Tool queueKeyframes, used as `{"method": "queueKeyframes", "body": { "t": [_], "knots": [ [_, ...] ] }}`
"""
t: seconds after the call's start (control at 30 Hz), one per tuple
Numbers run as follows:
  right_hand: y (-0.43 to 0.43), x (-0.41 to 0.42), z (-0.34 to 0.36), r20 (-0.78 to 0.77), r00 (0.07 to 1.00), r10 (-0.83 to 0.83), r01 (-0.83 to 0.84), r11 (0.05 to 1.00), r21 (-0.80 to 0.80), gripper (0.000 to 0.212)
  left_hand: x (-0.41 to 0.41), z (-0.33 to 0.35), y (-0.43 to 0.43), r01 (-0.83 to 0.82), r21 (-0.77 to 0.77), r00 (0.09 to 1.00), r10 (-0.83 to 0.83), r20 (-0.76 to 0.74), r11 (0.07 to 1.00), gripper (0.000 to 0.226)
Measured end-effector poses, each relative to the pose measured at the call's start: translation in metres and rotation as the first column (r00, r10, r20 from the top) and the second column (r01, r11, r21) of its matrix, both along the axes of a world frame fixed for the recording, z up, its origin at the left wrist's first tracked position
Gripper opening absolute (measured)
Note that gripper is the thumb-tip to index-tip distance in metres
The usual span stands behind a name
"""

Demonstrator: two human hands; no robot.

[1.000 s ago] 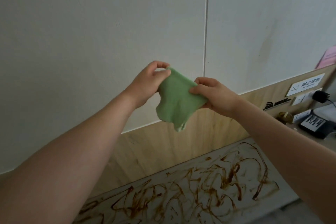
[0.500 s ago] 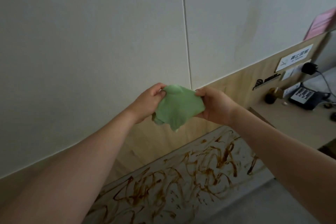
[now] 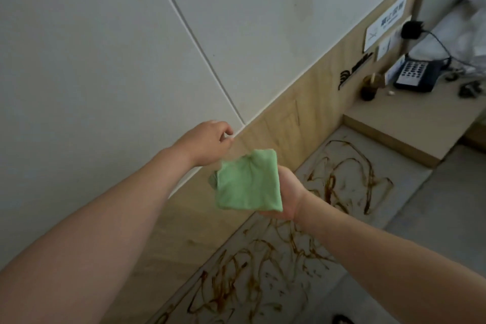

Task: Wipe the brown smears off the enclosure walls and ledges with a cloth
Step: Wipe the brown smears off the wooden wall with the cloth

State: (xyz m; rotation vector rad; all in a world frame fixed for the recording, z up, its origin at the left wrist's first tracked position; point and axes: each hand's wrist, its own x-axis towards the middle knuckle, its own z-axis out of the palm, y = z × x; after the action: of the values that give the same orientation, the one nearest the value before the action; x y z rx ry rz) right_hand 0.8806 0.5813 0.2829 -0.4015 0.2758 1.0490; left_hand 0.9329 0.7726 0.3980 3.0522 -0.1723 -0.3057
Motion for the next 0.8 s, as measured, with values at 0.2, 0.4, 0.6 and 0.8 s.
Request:
{"method": "queueKeyframes", "body": {
  "t": [0.2, 0.4, 0.6, 0.8],
  "knots": [
    [-0.021, 0.034, -0.074, -0.065, 0.931, -0.36, 0.349, 0.927, -0.136, 0.043, 0.064, -0.066, 0.006, 0.254, 0.49, 0.937, -0.337, 0.087, 0.834, 0.033],
    [-0.009, 0.11, -0.129, 0.057, 0.811, -0.582, 0.573, 0.772, -0.274, 0.045, 0.146, -0.092, 0.017, 0.294, 0.847, 0.792, -0.609, 0.045, 0.444, 0.058],
    [0.049, 0.205, -0.139, 0.395, 0.758, -0.519, 0.651, 0.64, -0.408, 0.056, 0.16, -0.102, 0.039, 0.282, 0.938, 0.698, -0.714, -0.055, 0.204, 0.066],
    [0.175, 0.203, -0.14, 0.713, 0.622, -0.322, 0.783, 0.255, -0.568, 0.063, 0.172, -0.109, 0.043, 0.297, 0.887, 0.708, -0.705, 0.043, 0.353, 0.069]
  ]
}}
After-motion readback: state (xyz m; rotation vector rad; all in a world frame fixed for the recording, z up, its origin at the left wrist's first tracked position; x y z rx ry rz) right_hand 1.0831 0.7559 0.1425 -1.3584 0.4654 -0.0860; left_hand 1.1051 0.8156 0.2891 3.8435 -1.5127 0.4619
